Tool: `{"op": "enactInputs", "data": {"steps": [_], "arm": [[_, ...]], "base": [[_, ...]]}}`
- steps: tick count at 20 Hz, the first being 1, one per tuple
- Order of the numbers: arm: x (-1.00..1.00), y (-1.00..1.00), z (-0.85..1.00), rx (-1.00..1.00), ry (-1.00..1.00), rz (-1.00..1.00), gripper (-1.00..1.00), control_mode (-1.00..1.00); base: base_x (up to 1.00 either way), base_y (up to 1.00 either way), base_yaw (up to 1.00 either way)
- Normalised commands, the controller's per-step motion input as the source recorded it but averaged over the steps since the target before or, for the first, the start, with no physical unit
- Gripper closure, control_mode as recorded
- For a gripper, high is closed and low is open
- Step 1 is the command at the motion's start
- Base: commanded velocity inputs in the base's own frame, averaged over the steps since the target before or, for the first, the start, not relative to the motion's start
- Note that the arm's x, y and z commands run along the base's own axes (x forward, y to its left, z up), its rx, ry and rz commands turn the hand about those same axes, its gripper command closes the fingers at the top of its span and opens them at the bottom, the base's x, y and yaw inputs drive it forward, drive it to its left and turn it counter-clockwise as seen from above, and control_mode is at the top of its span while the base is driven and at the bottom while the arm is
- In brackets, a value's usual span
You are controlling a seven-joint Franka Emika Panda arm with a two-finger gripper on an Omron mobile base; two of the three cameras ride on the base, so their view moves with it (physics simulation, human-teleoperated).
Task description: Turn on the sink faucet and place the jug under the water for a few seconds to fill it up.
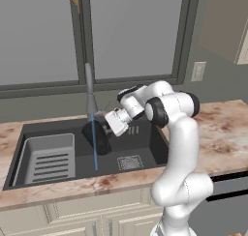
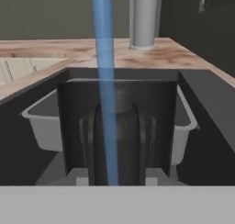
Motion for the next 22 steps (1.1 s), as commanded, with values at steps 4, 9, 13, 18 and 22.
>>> {"op": "enactInputs", "data": {"steps": [4,9,13,18,22], "arm": [[0.1,0.21,-0.03,0.0,-0.16,0.06,1.0,-1.0],[0.16,0.03,-0.04,0.0,-0.21,0.07,1.0,-1.0],[0.11,0.0,-0.12,0.0,-0.21,0.08,1.0,-1.0],[0.14,0.0,-0.18,0.0,-0.12,0.09,1.0,-1.0],[0.22,0.0,-0.02,0.06,0.01,0.05,1.0,-1.0]], "base": [[0.0,0.0,0.0],[0.0,0.0,0.0],[0.0,0.0,0.0],[0.0,0.0,0.0],[0.0,0.0,0.0]]}}
